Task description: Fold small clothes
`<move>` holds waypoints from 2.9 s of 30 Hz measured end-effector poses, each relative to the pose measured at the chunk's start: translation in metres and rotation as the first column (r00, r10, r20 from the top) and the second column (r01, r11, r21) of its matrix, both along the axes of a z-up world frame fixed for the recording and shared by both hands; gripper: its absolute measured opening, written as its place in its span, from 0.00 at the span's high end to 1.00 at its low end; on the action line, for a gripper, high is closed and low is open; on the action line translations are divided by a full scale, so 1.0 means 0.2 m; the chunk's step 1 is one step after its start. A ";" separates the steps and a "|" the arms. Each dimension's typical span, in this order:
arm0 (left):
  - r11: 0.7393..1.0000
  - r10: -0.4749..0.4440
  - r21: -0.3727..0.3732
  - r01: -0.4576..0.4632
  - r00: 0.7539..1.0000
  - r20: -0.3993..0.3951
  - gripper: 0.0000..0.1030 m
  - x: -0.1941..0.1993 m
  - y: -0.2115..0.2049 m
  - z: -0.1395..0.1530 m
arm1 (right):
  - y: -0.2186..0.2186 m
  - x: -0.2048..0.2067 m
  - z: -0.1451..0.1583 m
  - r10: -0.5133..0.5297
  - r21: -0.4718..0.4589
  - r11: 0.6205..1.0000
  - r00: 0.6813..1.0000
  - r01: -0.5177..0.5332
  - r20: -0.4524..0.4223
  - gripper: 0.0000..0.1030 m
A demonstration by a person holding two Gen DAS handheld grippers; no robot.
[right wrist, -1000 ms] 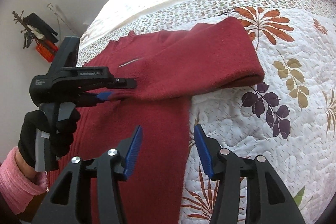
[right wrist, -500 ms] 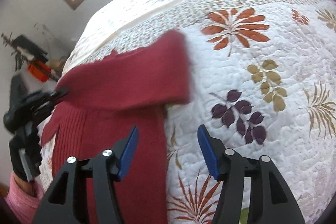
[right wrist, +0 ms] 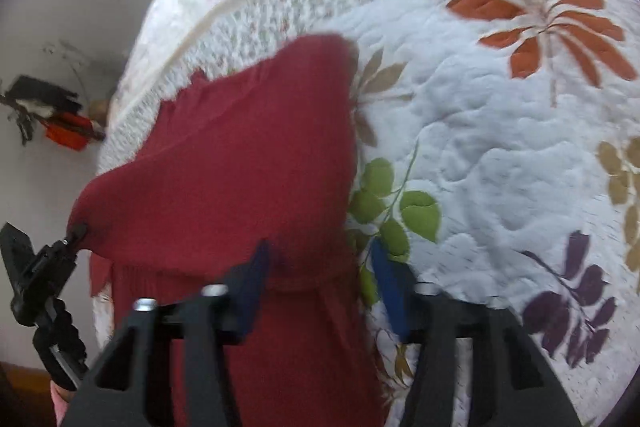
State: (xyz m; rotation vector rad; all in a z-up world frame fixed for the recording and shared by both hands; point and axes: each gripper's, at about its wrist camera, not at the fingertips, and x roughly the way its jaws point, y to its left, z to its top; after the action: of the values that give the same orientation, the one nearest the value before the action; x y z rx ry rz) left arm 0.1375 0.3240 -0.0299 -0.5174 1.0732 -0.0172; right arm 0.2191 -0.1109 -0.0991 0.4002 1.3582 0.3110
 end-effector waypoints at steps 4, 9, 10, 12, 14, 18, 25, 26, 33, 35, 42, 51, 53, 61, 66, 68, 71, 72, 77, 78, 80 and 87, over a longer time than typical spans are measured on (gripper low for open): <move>0.999 -0.014 0.046 0.018 0.997 -0.080 0.79 0.02 0.05 -0.19 | 0.04 -0.01 -0.06 0.008 -0.063 0.998 1.000 -0.010 -0.019 0.72; 0.993 0.052 0.107 -0.039 0.991 -0.121 0.69 -0.02 0.19 -0.28 | 0.07 -0.01 -0.06 0.031 -0.111 0.993 0.999 -0.033 -0.013 0.72; 0.989 0.083 0.127 -0.069 0.990 -0.112 0.67 -0.04 0.23 -0.25 | 0.08 -0.01 -0.04 0.035 -0.120 0.992 0.999 -0.036 -0.010 0.71; 0.987 0.107 0.127 -0.095 0.990 -0.087 0.65 -0.08 0.29 -0.19 | 0.09 -0.02 0.03 0.042 -0.151 0.988 0.999 -0.038 0.023 0.67; 0.982 0.106 0.161 -0.095 0.992 -0.062 0.62 -0.09 0.29 -0.12 | 0.11 -0.05 0.12 0.053 -0.184 0.982 0.996 -0.039 0.075 0.67; 0.988 0.023 0.156 -0.019 0.999 -0.027 0.52 -0.08 0.15 -0.04 | 0.22 -0.07 0.25 0.104 -0.156 0.984 0.987 -0.084 0.121 0.66; 0.981 -0.069 0.173 0.087 0.992 -0.107 0.51 0.05 -0.09 -0.23 | 0.41 -0.06 0.12 0.175 -0.207 0.966 0.982 -0.158 0.068 0.66; 0.980 -0.062 0.180 0.085 0.990 -0.129 0.51 0.06 -0.09 -0.28 | 0.42 -0.05 0.08 0.173 -0.218 0.963 0.983 -0.158 0.053 0.67; 0.962 -0.122 0.225 0.153 0.982 -0.147 0.37 0.08 -0.13 -0.40 | 0.41 -0.04 -0.06 0.163 -0.195 0.968 0.986 -0.154 0.026 0.64; 0.955 -0.135 0.243 0.169 0.979 -0.150 0.33 0.09 -0.16 -0.41 | 0.42 -0.03 -0.06 0.155 -0.197 0.969 0.988 -0.148 0.018 0.64; 0.989 -0.072 0.121 0.084 0.992 -0.103 0.35 -0.01 -0.01 -0.25 | 0.43 -0.11 0.13 0.168 -0.200 0.969 0.981 -0.146 0.099 0.48; 0.964 0.196 0.198 -0.175 0.976 -0.090 0.34 -0.61 0.65 -0.16 | 0.60 -0.44 0.20 0.296 -0.166 0.947 0.947 -0.275 0.125 0.46; 0.947 0.270 0.207 -0.246 0.957 -0.101 0.34 -0.74 0.82 -0.18 | 0.65 -0.49 0.19 0.315 -0.158 0.942 0.941 -0.295 0.122 0.46; 0.838 0.546 0.032 -0.545 0.835 -0.067 0.35 -1.03 1.47 -0.24 | 0.82 -0.61 0.15 0.372 -0.187 0.919 0.921 -0.347 0.118 0.44; 0.774 0.627 -0.079 -0.628 0.778 -0.040 0.36 -1.01 1.68 -0.27 | 0.83 -0.62 0.12 0.353 -0.199 0.923 0.930 -0.329 0.100 0.44; 0.762 0.642 -0.088 -0.642 0.766 -0.031 0.37 -0.98 1.72 -0.28 | 0.83 -0.63 0.10 0.345 -0.197 0.926 0.934 -0.323 0.092 0.44; 0.741 0.666 -0.095 -0.664 0.746 -0.014 0.37 -0.95 1.79 -0.29 | 0.82 -0.63 0.09 0.338 -0.210 0.925 0.937 -0.315 0.085 0.44; 0.737 0.672 -0.094 -0.669 0.741 -0.010 0.37 -0.94 1.80 -0.30 | 0.82 -0.63 0.08 0.332 -0.216 0.926 0.940 -0.309 0.081 0.44; 0.728 0.684 -0.064 -0.682 0.730 0.004 0.51 -0.92 1.87 -0.28 | 0.81 -0.62 0.04 0.323 -0.221 0.927 0.944 -0.303 0.063 0.44; 0.729 0.683 -0.067 -0.682 0.730 0.001 0.59 -0.93 1.88 -0.28 | 0.81 -0.62 0.03 0.324 -0.224 0.926 0.944 -0.303 0.063 0.44; 0.725 0.687 -0.059 -0.686 0.726 0.002 0.73 -0.93 1.90 -0.27 | 0.82 -0.63 0.03 0.325 -0.227 0.925 0.943 -0.303 0.066 0.44; 0.768 0.635 0.018 -0.640 0.765 0.108 0.94 -0.90 1.80 -0.09 | 0.81 -0.65 0.03 0.329 -0.235 0.923 0.942 -0.305 0.070 0.44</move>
State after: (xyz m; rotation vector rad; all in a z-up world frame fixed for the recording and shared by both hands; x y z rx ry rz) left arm -0.0415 0.6835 -0.0474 -0.8066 0.7531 0.5880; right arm 0.0898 0.0505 -0.0921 -0.0264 1.3325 0.4385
